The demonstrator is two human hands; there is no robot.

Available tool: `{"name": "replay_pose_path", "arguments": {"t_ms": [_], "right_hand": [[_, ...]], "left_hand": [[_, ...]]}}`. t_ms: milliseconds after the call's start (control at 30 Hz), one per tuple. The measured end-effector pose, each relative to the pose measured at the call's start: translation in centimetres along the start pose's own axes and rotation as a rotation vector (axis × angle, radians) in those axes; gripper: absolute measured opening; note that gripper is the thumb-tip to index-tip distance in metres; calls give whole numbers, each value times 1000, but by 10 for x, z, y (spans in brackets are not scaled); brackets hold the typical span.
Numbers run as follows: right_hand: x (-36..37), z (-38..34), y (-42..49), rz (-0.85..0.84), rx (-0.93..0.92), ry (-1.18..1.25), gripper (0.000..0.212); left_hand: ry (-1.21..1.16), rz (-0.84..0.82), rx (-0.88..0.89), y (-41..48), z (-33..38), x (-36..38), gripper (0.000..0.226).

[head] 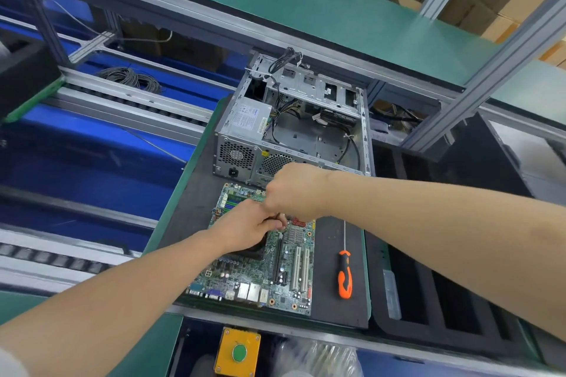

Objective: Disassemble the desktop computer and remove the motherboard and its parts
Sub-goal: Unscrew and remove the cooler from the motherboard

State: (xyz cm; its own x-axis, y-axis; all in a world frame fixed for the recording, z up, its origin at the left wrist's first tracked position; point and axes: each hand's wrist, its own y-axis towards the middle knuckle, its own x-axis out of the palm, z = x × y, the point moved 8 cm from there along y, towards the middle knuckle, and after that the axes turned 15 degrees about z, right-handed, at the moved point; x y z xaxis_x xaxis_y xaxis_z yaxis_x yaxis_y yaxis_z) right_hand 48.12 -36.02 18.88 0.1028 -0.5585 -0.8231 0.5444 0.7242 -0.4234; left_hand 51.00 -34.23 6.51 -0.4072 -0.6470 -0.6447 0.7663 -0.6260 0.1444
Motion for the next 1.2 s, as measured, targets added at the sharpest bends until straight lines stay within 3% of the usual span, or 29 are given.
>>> {"name": "replay_pose_path", "arguments": {"t_ms": [67, 133, 167, 233, 333, 400, 467, 533, 567, 667, 800, 900, 1000, 1100, 1200], "right_hand": [[0, -1, 1, 26, -36, -51, 16], [-1, 4, 2, 24, 41, -18, 10], [-3, 10, 2, 20, 137, 36, 5], [-4, 31, -6, 9, 434, 205, 32], [26, 43, -25, -270, 993, 790, 67], [44, 26, -30, -536, 1114, 1047, 59], [55, 15, -30, -600, 1136, 1205, 43], [58, 14, -22, -481, 1087, 1317, 27], [53, 20, -18, -381, 1039, 1265, 20], [33, 45, -9, -102, 930, 912, 27], [23, 33, -2, -177, 549, 409, 24], [12, 24, -8, -80, 339, 267, 4], [1, 9, -6, 23, 121, 90, 21], [-9, 4, 2, 50, 94, 45, 11], [-13, 17, 0, 69, 259, 151, 16]], "left_hand": [[-21, 0, -11, 0, 0, -1, 20], [4, -6, -4, 0, 1, -2, 23], [16, 2, 2, -1, 1, -3, 24], [1, 15, -2, -1, 2, -5, 24], [5, 17, 17, -1, 7, -5, 26], [22, 34, 43, -3, 12, -9, 24], [-53, 54, 16, -4, 11, -15, 36], [-180, 123, -72, -5, 0, -21, 47], [-201, 165, -100, -5, -6, -22, 48], [-83, 198, -52, -4, -7, -23, 45], [-64, 157, -10, -4, 1, -24, 57], [-80, 164, -17, -3, 0, -24, 54], [-53, 170, -28, -5, -2, -23, 42], [-20, 169, -28, -5, -2, -23, 33], [-24, 117, 37, -6, 6, -22, 35]]}}
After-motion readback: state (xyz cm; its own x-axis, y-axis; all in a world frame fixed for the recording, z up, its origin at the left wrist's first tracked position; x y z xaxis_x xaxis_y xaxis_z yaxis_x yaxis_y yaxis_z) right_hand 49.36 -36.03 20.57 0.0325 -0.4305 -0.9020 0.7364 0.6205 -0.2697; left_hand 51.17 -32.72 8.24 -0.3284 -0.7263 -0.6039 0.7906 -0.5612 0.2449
